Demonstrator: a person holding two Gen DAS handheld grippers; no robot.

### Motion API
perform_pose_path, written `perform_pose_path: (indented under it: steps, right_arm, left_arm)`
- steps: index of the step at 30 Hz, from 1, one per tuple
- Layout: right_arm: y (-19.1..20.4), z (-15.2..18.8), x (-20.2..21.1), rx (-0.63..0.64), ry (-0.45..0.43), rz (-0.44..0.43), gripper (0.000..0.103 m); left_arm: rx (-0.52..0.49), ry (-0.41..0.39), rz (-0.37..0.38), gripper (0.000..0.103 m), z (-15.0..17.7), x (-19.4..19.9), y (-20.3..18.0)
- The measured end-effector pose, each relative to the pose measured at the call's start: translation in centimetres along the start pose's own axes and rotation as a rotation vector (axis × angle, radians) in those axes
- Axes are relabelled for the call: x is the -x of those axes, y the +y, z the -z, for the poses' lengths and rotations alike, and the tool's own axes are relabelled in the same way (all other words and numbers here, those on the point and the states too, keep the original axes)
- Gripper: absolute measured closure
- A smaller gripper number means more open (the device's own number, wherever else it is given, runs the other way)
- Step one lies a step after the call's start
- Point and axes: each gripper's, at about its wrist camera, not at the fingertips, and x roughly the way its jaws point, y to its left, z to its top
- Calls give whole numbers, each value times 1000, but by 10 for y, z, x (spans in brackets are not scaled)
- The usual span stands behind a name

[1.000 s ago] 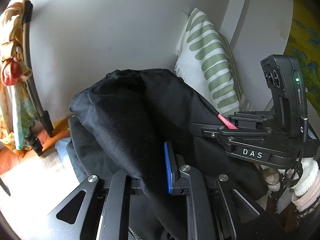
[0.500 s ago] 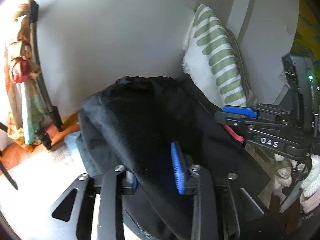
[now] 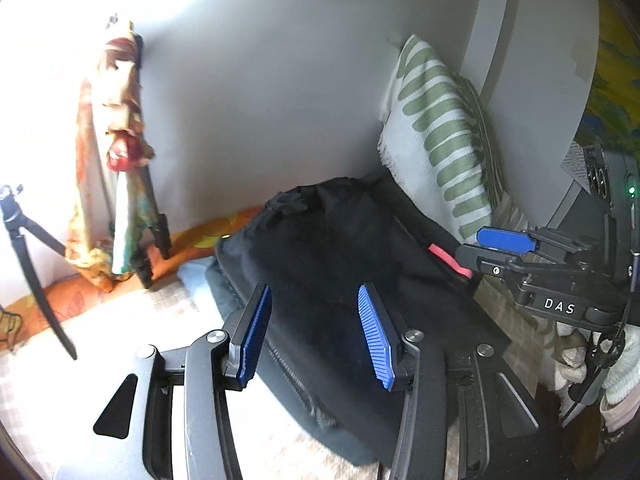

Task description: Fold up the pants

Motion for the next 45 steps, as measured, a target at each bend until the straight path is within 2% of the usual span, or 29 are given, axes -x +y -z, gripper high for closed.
perform_pose_path:
  steps: [3,5,8,16,17,19,23,25,29,31,39,41,45]
  right_arm:
    - [7,4,14,-13,-11,6,48]
    - [12,8,26,-26,-25,12,40]
    - [23,14,48,-37,-53,13,35]
    - [67,37,97,1,-92,41,28]
    - [70,40,101,-2,-95,39,28]
    - [77,48,112,-19,-105,33,27]
    - [93,68,132,-46,-126,30,22]
    - [100,79,141,-54,-139,36,18]
    - [113,104,157,-78,-150,26,16]
    - [119,116,161,-81,-150,29,15]
    - [144,151,174,-82,-160,40,6]
    - [148,157,176,-98,-170,52,2]
    - [155,166,180,-115,-185,87,0]
  left_arm:
    - [6,-10,5,59,4,19,2]
    - [4,-18,9,59,7,32,2]
    - [4,-36,18,59,15,53,3]
    - [1,-60,34,59,42,106,2]
    - [-8,-62,30,57,47,113,1]
    - [-18,-68,24,44,55,125,-3]
    - [-52,-92,12,43,77,152,-11]
    - [-63,-97,17,37,90,163,-15]
    - [-91,-110,4,33,115,183,-23]
    - [-97,-116,-5,28,125,190,-26]
    - [-102,-139,-21,26,156,212,-28]
    - [-102,-147,-26,26,161,217,-27]
    - [-102,-152,-48,22,171,226,-23]
